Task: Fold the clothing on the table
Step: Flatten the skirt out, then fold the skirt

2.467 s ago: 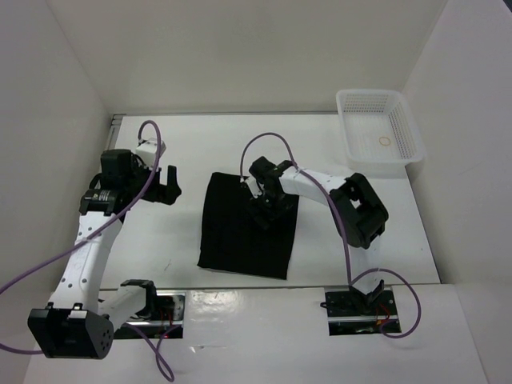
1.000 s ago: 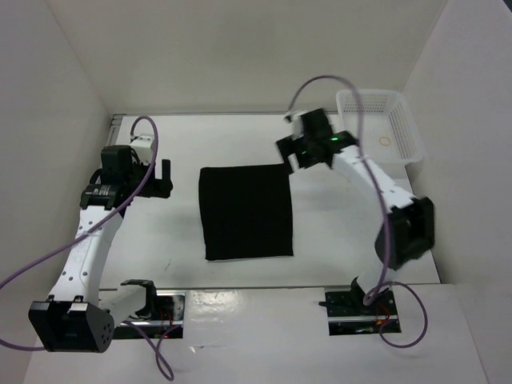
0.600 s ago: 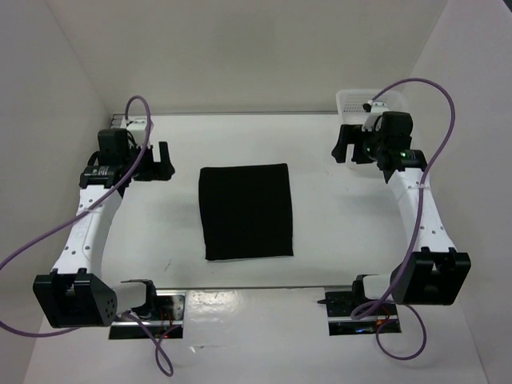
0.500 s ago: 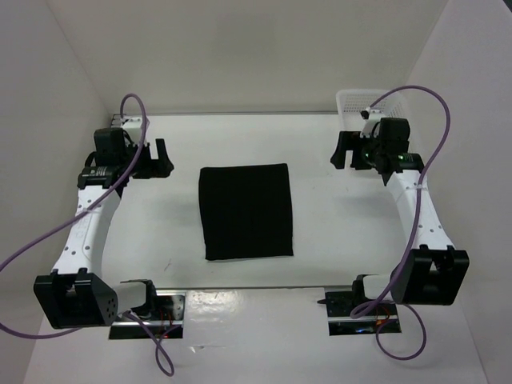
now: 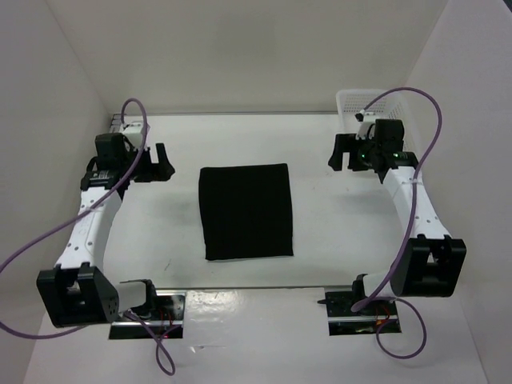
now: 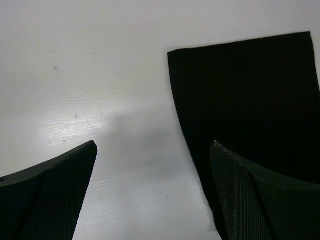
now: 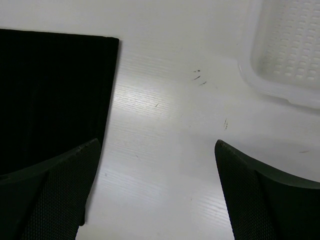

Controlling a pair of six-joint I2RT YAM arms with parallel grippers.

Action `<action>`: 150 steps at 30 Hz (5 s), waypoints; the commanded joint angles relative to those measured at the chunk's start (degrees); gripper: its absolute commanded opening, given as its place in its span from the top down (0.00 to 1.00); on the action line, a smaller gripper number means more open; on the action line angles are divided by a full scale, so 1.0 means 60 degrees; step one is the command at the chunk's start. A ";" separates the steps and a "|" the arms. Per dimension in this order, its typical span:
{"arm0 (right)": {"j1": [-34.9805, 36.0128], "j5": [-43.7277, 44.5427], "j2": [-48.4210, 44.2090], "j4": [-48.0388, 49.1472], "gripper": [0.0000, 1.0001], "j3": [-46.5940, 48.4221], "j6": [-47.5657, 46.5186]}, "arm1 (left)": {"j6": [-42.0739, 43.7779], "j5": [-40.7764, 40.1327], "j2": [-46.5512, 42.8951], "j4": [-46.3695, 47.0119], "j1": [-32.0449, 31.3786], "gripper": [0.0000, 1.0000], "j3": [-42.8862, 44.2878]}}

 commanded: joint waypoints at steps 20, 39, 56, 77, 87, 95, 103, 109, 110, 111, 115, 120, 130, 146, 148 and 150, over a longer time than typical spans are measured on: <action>0.2522 0.2369 0.4690 -0.0202 0.01 0.2581 -0.1014 | 0.1003 0.0313 0.7971 -0.1354 -0.1570 0.00 0.5346; 0.2873 0.2457 0.5527 -0.0113 0.01 0.2860 -0.1191 | 0.1165 0.2187 1.0228 -0.1793 -0.1571 0.27 0.6622; 0.2961 0.2457 0.5615 -0.0113 0.01 0.2948 -0.1191 | 0.1545 0.2671 1.0696 -0.1984 -0.1395 0.56 0.6534; 0.2961 0.1168 0.6070 0.0516 0.01 0.3506 -0.1279 | 0.1824 0.2699 1.0345 -0.1925 -0.1014 0.47 0.6154; 0.2961 0.0992 0.5791 0.0707 0.01 0.3138 -0.1367 | 0.1532 0.2935 1.0946 -0.2013 -0.0926 0.54 0.6241; 0.2961 0.0699 0.5893 0.0795 0.01 0.3138 -0.1279 | 0.1428 0.2934 1.0946 -0.1925 -0.0926 0.85 0.6329; 0.2787 0.0057 0.5937 0.1556 0.01 0.2889 -0.1001 | 0.1428 0.3038 1.0946 -0.1837 -0.0926 0.95 0.6329; 0.2581 -0.0414 0.6582 0.1659 0.06 0.3255 -0.0664 | 0.1428 0.3038 1.0946 -0.1837 -0.0926 0.97 0.6329; 0.2581 -0.0414 0.6698 0.1761 0.09 0.3256 -0.0562 | 0.1428 0.3038 1.0946 -0.1837 -0.0926 0.97 0.6329; 0.2581 -0.0516 0.6699 0.1762 0.13 0.3256 -0.0561 | 0.1428 0.3038 1.0946 -0.1837 -0.0926 0.97 0.6329; 0.2581 -0.0517 0.6904 0.1850 0.19 0.3445 -0.0458 | 0.1515 0.3038 1.0858 -0.1837 -0.1014 0.99 0.6329; 0.2581 -0.0633 0.7313 0.1850 0.20 0.3796 -0.0458 | 0.1516 0.2950 1.0945 -0.1837 -0.1204 0.99 0.6519; 0.2771 -0.0810 0.8325 0.1571 0.36 0.4896 -0.0283 | 0.1516 0.2863 1.0946 -0.2013 -0.1292 0.99 0.6622; 0.2947 -0.0810 0.8690 0.1395 0.58 0.4984 -0.0283 | 0.1516 0.2584 1.0771 -0.2101 -0.1292 1.00 0.6622; 0.3034 -0.0810 0.8691 0.1293 0.62 0.5086 -0.0283 | 0.1516 0.2583 1.0770 -0.2101 -0.1292 1.00 0.6622; 0.3035 -0.0810 0.8779 0.1190 0.64 0.5188 -0.0283 | 0.1516 0.2496 1.0770 -0.2101 -0.1292 1.00 0.6622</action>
